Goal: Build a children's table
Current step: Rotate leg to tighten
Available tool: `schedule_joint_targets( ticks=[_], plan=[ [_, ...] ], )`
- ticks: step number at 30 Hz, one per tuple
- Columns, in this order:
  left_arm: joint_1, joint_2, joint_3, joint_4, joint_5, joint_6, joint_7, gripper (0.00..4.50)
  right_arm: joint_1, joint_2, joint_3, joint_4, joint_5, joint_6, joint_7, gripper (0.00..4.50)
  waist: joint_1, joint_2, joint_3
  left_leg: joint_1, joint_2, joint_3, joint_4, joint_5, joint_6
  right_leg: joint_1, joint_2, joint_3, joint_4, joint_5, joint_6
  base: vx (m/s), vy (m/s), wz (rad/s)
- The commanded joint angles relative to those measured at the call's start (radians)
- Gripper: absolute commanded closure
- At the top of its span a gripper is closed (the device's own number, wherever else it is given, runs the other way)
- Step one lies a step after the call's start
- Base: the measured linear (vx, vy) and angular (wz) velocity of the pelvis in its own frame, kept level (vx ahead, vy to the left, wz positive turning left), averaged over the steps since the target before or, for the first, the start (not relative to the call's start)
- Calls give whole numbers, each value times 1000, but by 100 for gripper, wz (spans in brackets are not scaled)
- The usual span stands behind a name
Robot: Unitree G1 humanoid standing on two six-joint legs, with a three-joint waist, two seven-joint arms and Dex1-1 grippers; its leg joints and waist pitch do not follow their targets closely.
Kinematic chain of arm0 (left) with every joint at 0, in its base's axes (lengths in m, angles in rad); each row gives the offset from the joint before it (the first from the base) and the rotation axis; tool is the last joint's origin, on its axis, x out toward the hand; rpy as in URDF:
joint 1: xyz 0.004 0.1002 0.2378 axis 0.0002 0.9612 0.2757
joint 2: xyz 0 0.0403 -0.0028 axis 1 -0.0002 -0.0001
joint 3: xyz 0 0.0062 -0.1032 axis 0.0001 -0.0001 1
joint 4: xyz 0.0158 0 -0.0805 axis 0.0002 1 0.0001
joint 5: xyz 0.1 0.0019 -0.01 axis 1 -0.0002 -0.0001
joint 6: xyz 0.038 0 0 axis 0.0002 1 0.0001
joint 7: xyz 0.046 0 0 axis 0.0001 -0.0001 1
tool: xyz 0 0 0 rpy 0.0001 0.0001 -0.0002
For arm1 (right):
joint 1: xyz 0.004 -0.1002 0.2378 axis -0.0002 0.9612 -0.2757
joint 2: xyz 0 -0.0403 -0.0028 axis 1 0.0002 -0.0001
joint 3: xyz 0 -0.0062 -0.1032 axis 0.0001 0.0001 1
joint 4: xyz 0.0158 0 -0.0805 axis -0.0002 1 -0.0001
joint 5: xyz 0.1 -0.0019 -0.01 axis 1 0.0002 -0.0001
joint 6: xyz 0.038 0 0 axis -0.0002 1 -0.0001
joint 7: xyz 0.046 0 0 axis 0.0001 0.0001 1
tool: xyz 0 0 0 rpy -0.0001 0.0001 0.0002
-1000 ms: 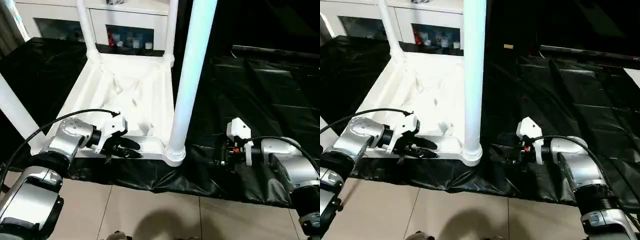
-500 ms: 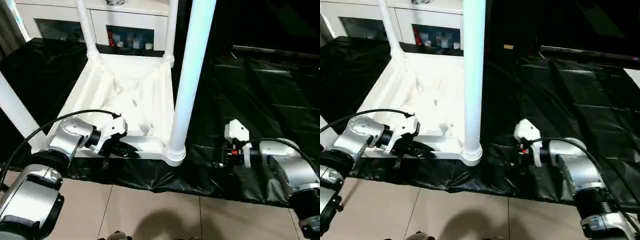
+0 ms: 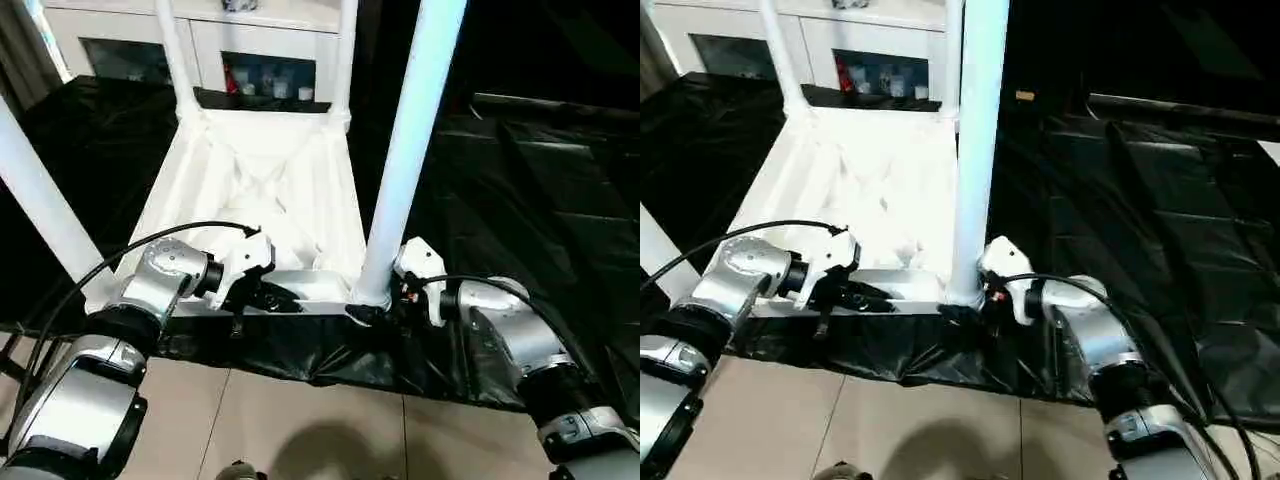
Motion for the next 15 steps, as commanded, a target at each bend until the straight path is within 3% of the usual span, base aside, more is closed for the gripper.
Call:
schedule_joint_targets(
  ticks=[1,7,15],
  plan=[
    [16,-34,5,-2,-18,10,1,450,-17,9,12,9,-1,5,0,60,1,-2,-71,15,51,-25,-70,-212,22,50,-90,62,-83,-319,-172,0,0,0],
    [31,-22,19,-19,-9,23,-10,450,-36,32,-9,26,23,-23,7,115,-5,4,-72,15,53,-26,-72,-217,18,49,-88,63,-80,-299,-183,0,0,0],
    [35,-10,17,-26,1,22,-20,450,-33,40,-10,12,39,-28,28,172,-5,2,-72,16,53,-26,-72,-215,19,48,-87,62,-81,-299,-183,0,0,0]
  ],
)
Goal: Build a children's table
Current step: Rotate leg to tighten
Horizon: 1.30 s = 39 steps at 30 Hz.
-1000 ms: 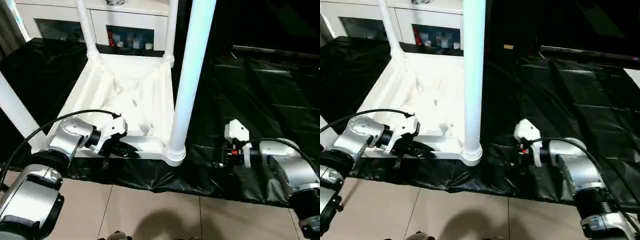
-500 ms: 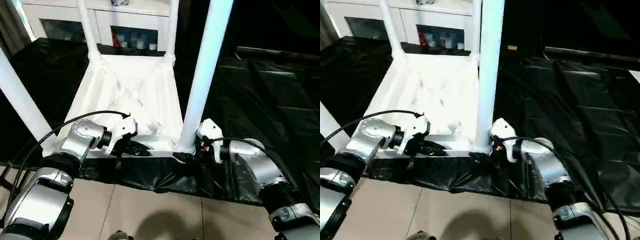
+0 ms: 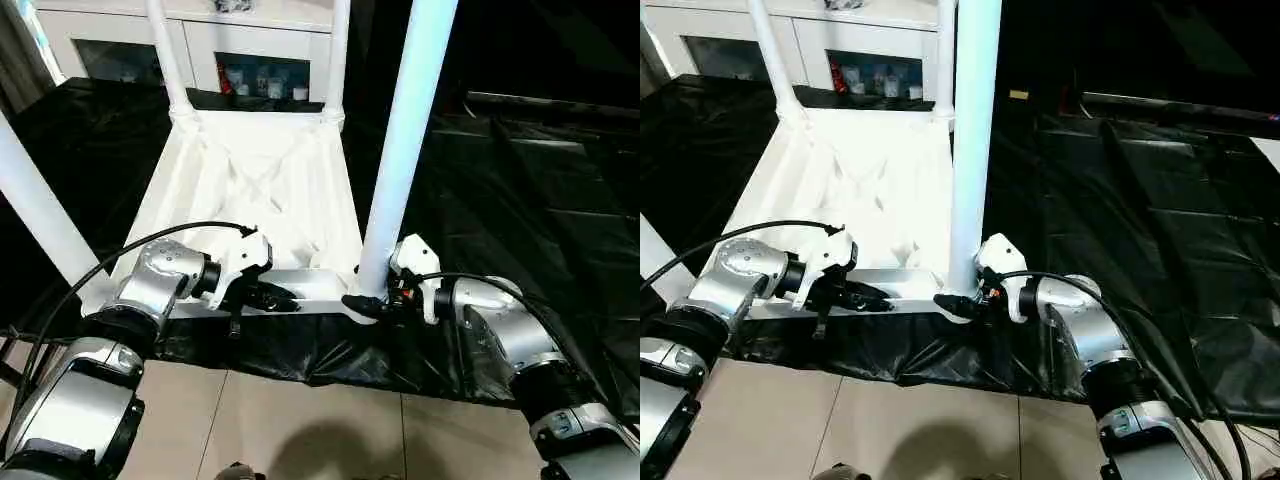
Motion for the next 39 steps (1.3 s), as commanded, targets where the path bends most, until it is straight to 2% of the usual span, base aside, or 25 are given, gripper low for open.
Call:
schedule_joint_targets(
  ticks=[1,6,8,10,12,13,15,17,18,19,20,21,22,23,24,25,26,27,28,30,31,34,37,38,39],
  plan=[
    [24,-18,2,-7,3,4,-14,450,-13,14,1,-28,19,-6,23,175,2,4,-72,16,53,-26,-72,-215,19,48,-88,62,-80,-295,-185,0,0,0],
    [30,-25,-4,-18,14,7,8,450,11,26,5,-43,20,4,5,178,1,2,-72,16,54,-26,-73,-219,18,48,-88,63,-81,-293,-186,0,0,0],
    [34,-55,-16,-20,45,5,98,450,29,64,-10,-20,10,-1,-83,178,0,2,-70,16,53,-26,-73,-224,16,46,-90,64,-84,-309,-181,0,0,0],
    [32,-127,-15,-17,72,21,257,450,37,134,-42,50,-17,-17,-266,178,-6,1,-65,22,55,-29,-76,-256,0,39,-93,64,-92,-376,-169,0,0,0],
    [25,-200,-11,-22,75,52,360,450,26,207,-71,118,-22,-14,-407,178,-16,11,-51,44,47,-35,-75,-368,-29,28,-95,53,-119,-572,-126,0,0,0],
    [21,-233,-17,-23,82,64,396,450,9,246,-81,158,-25,-20,-476,178,-21,8,-49,51,47,-36,-75,-393,-32,24,-95,50,-130,-619,-110,0,0,0],
    [9,-288,-36,-15,112,80,475,450,-55,336,-110,252,-28,-37,-644,178,-48,15,-41,77,35,-47,-60,-490,-38,14,-92,10,-169,-763,-36,-25,15,-3],
    [7,-297,-44,-13,121,76,483,450,-76,366,-115,267,-21,-47,-664,178,-72,26,-44,82,40,-59,-66,-568,-32,35,-84,-34,-187,-726,2,-25,15,-3],
    [9,-296,-51,-17,129,68,479,450,-86,382,-106,265,-23,-60,-656,178,-74,42,-45,83,45,-65,-72,-605,-31,41,-83,-44,-185,-698,7,-19,52,-2],
    [10,-293,-55,-20,133,63,473,450,-94,391,-92,259,-34,-78,-646,178,-87,50,-42,68,66,-77,-99,-694,-40,64,-79,-55,-162,-611,2,-19,52,-2],
    [11,-290,-58,-24,135,59,466,450,-98,394,-80,252,-43,-94,-634,178,-78,61,-46,32,93,-89,-147,-767,-61,104,-72,-21,-72,-456,-33,0,0,0],
    [17,-277,-58,-33,137,43,442,450,-96,392,-74,233,-47,-109,-608,178,-75,49,-41,39,88,-75,-167,-810,-85,84,-67,-1,-61,-397,-72,0,0,0],
    [23,-262,-58,-39,139,29,421,450,-91,383,-72,214,-46,-120,-580,178,-75,30,-44,61,64,-68,-137,-778,-86,56,-79,10,-102,-491,-72,0,0,0],
    [32,-234,-59,-48,139,-7,375,450,-81,362,-74,184,-36,-131,-530,108,-67,6,-41,116,8,-52,-43,-617,-50,-11,-119,-4,-199,-798,-29,0,0,0],
    [36,-220,-57,-50,141,-10,362,450,-76,352,-80,174,-27,-133,-498,108,-66,1,-43,105,-7,-49,-13,-493,-21,2,-138,-7,-212,-882,0,55,-27,-19],
    [38,-210,-52,-51,142,-7,358,450,-70,340,-84,165,-17,-134,-470,108,-61,8,-51,15,9,-64,-49,-323,12,83,-147,2,-179,-861,37,76,-15,-28],
    [43,-192,-48,-54,146,-18,350,450,-67,322,-91,161,-9,-142,-436,108,-58,20,-59,12,35,-75,-77,-326,2,79,-125,-8,-173,-755,38,84,13,-31],
    [47,-179,-45,-57,144,-29,337,450,-64,307,-91,157,-4,-141,-411,86,-64,27,-66,11,53,-85,-92,-332,-7,74,-113,-1,-144,-566,-19,0,0,0],
    [52,-158,-38,-60,140,-39,319,450,-60,278,-88,147,1,-136,-368,60,-65,20,-69,16,61,-81,-95,-330,-2,65,-109,12,-127,-422,-85,0,0,0],
    [64,-116,-24,-74,116,-66,260,450,-53,205,-72,132,8,-134,-280,60,-61,14,-72,18,57,-71,-91,-300,13,64,-108,22,-111,-329,-144,26,-1,3],
    [68,-105,-16,-79,102,-67,236,450,-51,184,-69,126,14,-132,-249,57,-58,12,-71,11,53,-60,-86,-257,37,65,-107,30,-99,-281,-178,51,-3,5],
    [79,-74,3,-95,62,-70,147,450,-45,130,-62,110,26,-120,-130,57,-47,3,-70,9,46,-44,-75,-217,64,59,-107,44,-99,-352,-182,0,0,0],
    [84,-45,8,-115,35,-69,66,450,-41,83,-40,92,24,-105,-14,57,-33,9,-78,7,54,-38,-72,-113,97,61,-97,44,-69,-174,-221,64,-20,0],
    [87,-36,9,-122,27,-64,40,450,-36,66,-23,82,22,-101,37,57,-31,1,-81,2,54,-38,-69,-83,108,65,-96,45,-58,-119,-234,0,0,0],
    [89,-26,10,-128,20,-56,2,450,-36,50,-9,79,17,-92,86,57,-27,2,-83,4,52,-35,-64,-70,116,61,-95,46,-52,-79,-244,53,-1,-2]
  ],
)
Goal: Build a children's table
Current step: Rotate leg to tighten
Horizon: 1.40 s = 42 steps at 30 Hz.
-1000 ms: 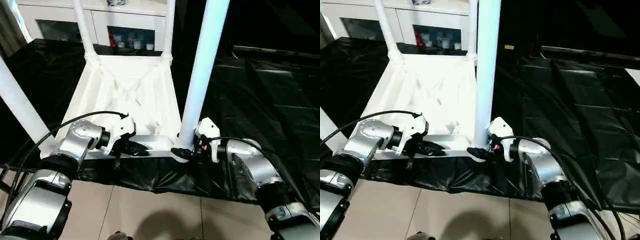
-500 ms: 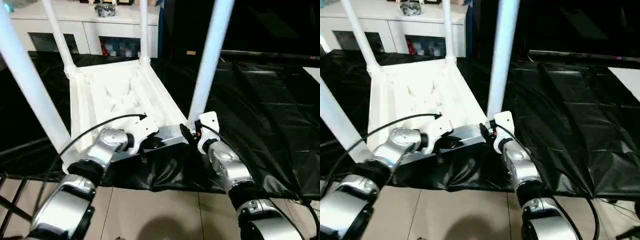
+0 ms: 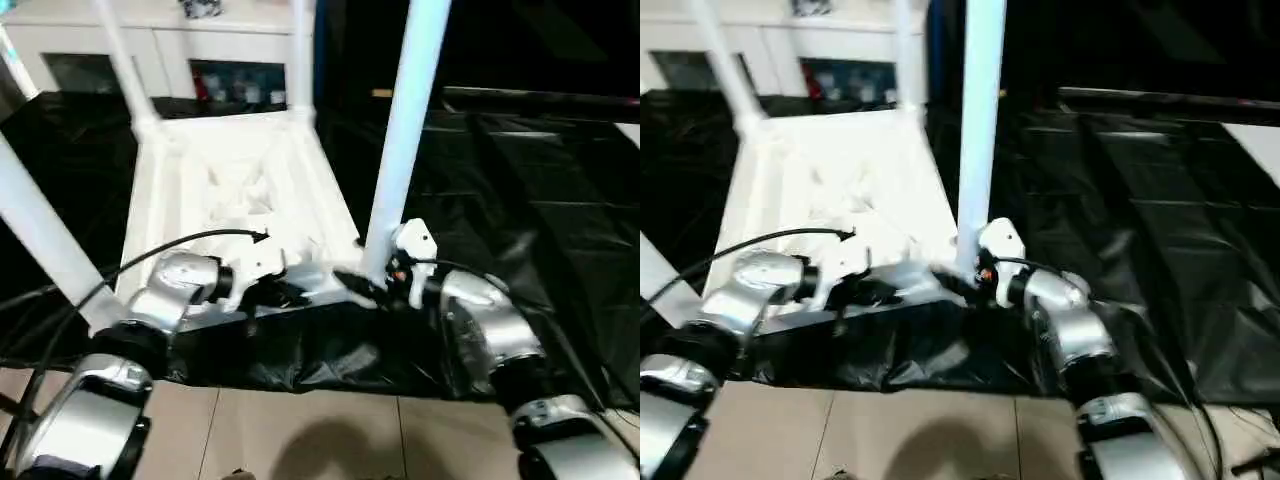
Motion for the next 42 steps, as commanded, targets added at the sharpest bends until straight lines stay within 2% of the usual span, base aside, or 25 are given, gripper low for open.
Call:
schedule_joint_targets(
  ticks=[1,2,4,6,8,10,16,19,23,28,31,32,33,34,35,36,37,38,39,40,42],
  plan=[
    [15,-7,-23,-23,-21,6,-95,450,6,-15,48,-13,-15,17,95,57,4,-11,-79,-2,61,-12,-60,-41,118,56,-79,73,-42,-45,-252,53,-1,-2],
    [15,-3,-26,-25,-21,11,-108,450,5,-18,52,-11,-19,16,106,57,6,-13,-78,0,61,-10,-59,-29,130,54,-78,73,-38,-12,-265,57,-3,2],
    [13,7,-30,-19,-23,-4,-129,450,-3,-35,77,2,-34,3,139,57,7,-15,-75,-1,62,-9,-62,-54,129,53,-79,72,-43,-46,-264,0,0,0],
    [10,12,-26,-11,-29,-12,-147,450,-10,-49,95,15,-47,-8,162,84,8,-18,-70,1,63,-9,-65,-106,99,53,-79,72,-55,-143,-242,0,0,0],
    [5,16,-23,-7,-36,-4,-175,450,-22,-58,101,34,-61,-19,164,91,8,-17,-68,4,64,-10,-69,-137,70,51,-80,73,-61,-204,-226,0,0,0],
    [3,18,-23,-8,-40,5,-191,450,-28,-61,101,42,-64,-24,164,99,8,-17,-67,7,65,-9,-70,-148,54,50,-80,75,-65,-227,-214,0,0,0],
    [-1,22,-20,-17,-53,27,-222,450,-36,-62,89,47,-52,-22,180,160,7,-19,-70,6,67,-3,-68,-119,55,52,-77,75,-55,-164,-231,0,0,0],
    [-1,27,-23,-21,-56,37,-245,450,-30,-56,78,25,-19,2,205,172,8,-20,-71,6,68,-1,-67,-110,63,52,-77,75,-51,-138,-240,0,0,0],
    [0,26,-22,-22,-59,45,-251,450,-21,-53,78,14,-5,15,222,176,9,-18,-70,7,68,-1,-68,-121,57,52,-77,75,-54,-156,-239,0,0,0],
    [12,-28,-44,-33,4,75,-112,450,33,29,43,-45,51,127,128,178,16,-20,-68,10,71,-1,-70,-124,52,51,-78,76,-57,-164,-233,0,0,0],
    [3,-87,-51,-14,45,93,25,450,48,102,22,-43,42,128,-9,178,13,-20,-58,18,70,-4,-78,-208,8,41,-82,77,-78,-322,-191,0,0,0],
    [-8,-129,-53,-1,63,104,108,450,39,158,2,-15,23,119,-139,178,14,-19,-54,34,66,-3,-75,-259,-13,30,-86,78,-96,-419,-167,0,0,0],
    [-13,-145,-54,4,70,109,139,450,34,180,-7,-2,16,113,-189,178,7,-22,-50,39,61,-8,-78,-305,-29,26,-84,74,-106,-519,-138,0,0,0],
    [-18,-162,-55,8,77,114,172,450,28,204,-16,12,8,105,-246,178,8,-20,-49,42,60,-12,-79,-322,-32,27,-86,71,-113,-566,-117,0,0,0],
    [-25,-192,-54,12,85,120,226,450,10,239,-27,45,-5,101,-333,178,2,-18,-47,41,59,-17,-80,-345,-35,27,-89,66,-123,-631,-84,-54,5,-2],
    [-29,-212,-53,11,89,127,258,450,2,258,-26,60,-23,88,-380,178,-6,-18,-45,49,56,-21,-79,-382,-38,22,-86,58,-135,-679,-58,-51,14,-2],
    [-32,-237,-55,9,94,135,290,450,-7,284,-17,73,-45,62,-419,178,-11,-19,-44,52,57,-22,-78,-396,-40,20,-85,56,-137,-690,-51,-69,29,-3],
    [-33,-253,-59,6,99,137,308,450,-13,304,-11,75,-59,55,-445,178,-19,-20,-46,50,54,-24,-77,-401,-35,25,-85,51,-141,-693,-44,0,0,0],
    [-32,-263,-63,3,104,136,313,450,-17,316,-5,73,-71,53,-466,144,-20,-19,-47,45,54,-25,-79,-392,-30,30,-86,50,-141,-688,-40,0,0,0],
    [-32,-263,-63,3,104,136,313,450,-17,317,-5,73,-71,53,-466,144,-24,-17,-49,37,54,-26,-84,-374,-19,36,-87,50,-141,-668,-37,0,0,0],
    [-23,-257,-63,-10,109,122,290,450,-13,312,15,34,-87,33,-422,108,-30,-14,-52,30,58,-27,-89,-363,-10,38,-87,55,-134,-612,-53,0,0,0]
  ],
)
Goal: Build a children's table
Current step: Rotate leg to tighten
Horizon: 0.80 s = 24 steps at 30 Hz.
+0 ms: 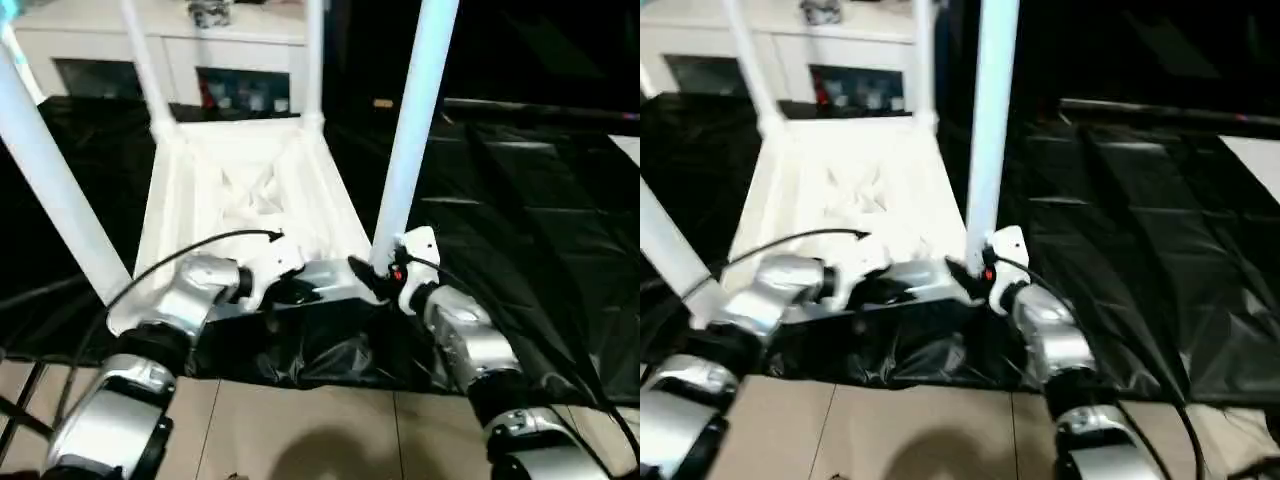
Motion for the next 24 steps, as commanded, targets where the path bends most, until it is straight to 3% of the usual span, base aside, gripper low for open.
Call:
schedule_joint_targets(
  ticks=[1,3,4,7,9,10,12,13,15,17,18,22,24],
  plan=[
    [-5,-116,-65,-11,-7,-10,42,450,-39,116,155,-53,-29,-19,111,108,-7,-7,-47,5,52,-44,-84,-355,2,22,-87,56,-108,-582,-68,0,0,0],
    [4,-90,-53,-21,-16,-43,5,450,-33,83,150,-74,-27,-30,149,105,-8,-3,-49,3,55,-40,-86,-333,14,22,-85,64,-100,-502,-101,0,0,0],
    [8,-78,-48,-25,-20,-49,-10,450,-33,65,145,-76,-29,-38,157,91,-10,-10,-50,2,55,-38,-86,-326,16,22,-84,66,-97,-486,-109,0,0,0],
    [24,-7,-30,-37,-40,-95,-94,450,-25,-29,121,-81,11,-36,273,64,-3,-11,-53,-2,54,-32,-82,-277,42,27,-84,72,-86,-408,-147,0,0,0],
    [29,16,-22,-41,-53,-107,-131,450,-20,-67,130,-82,15,-37,329,64,-1,-10,-56,-5,56,-29,-80,-248,56,27,-83,74,-78,-365,-160,0,0,0],
    [31,26,-16,-43,-62,-111,-151,450,-17,-88,140,-80,12,-49,361,64,0,-15,-56,-7,54,-25,-77,-236,62,27,-81,75,-76,-353,-167,0,0,0],
    [34,48,-7,-48,-79,-109,-199,450,-13,-130,151,-79,11,-52,430,64,9,-15,-57,-1,53,-20,-71,-217,66,22,-81,80,-71,-338,-181,0,0,0],
    [35,62,-6,-51,-85,-106,-229,450,-14,-151,155,-77,8,-54,467,64,9,-18,-58,-5,56,-17,-70,-199,71,24,-78,80,-64,-308,-194,0,0,0],
    [36,96,-15,-57,-90,-103,-301,450,-22,-192,157,-72,4,-50,557,64,19,-21,-69,-22,56,-17,-63,-106,90,36,-76,79,-39,-183,-209,0,0,0],
    [36,103,-15,-59,-93,-100,-318,450,-27,-199,155,-67,4,-49,576,64,23,-17,-69,-22,57,-14,-60,-66,111,33,-73,78,-27,-96,-236,0,0,0],
    [37,111,-15,-61,-97,-98,-339,450,-34,-208,157,-62,5,-50,600,64,23,-20,-69,-22,56,-14,-59,-59,119,33,-72,78,-23,-66,-244,0,0,0],
    [36,135,-16,-61,-114,-92,-408,450,-58,-234,167,-45,12,-47,670,89,25,-17,-69,-20,57,-13,-57,-63,128,33,-72,76,-21,-56,-260,13,-1,0],
    [29,141,-16,-55,-122,-90,-433,450,-73,-246,179,-31,14,-45,698,109,28,-17,-66,-18,60,-13,-60,-87,116,31,-72,77,-27,-91,-256,0,0,0]
  ],
)
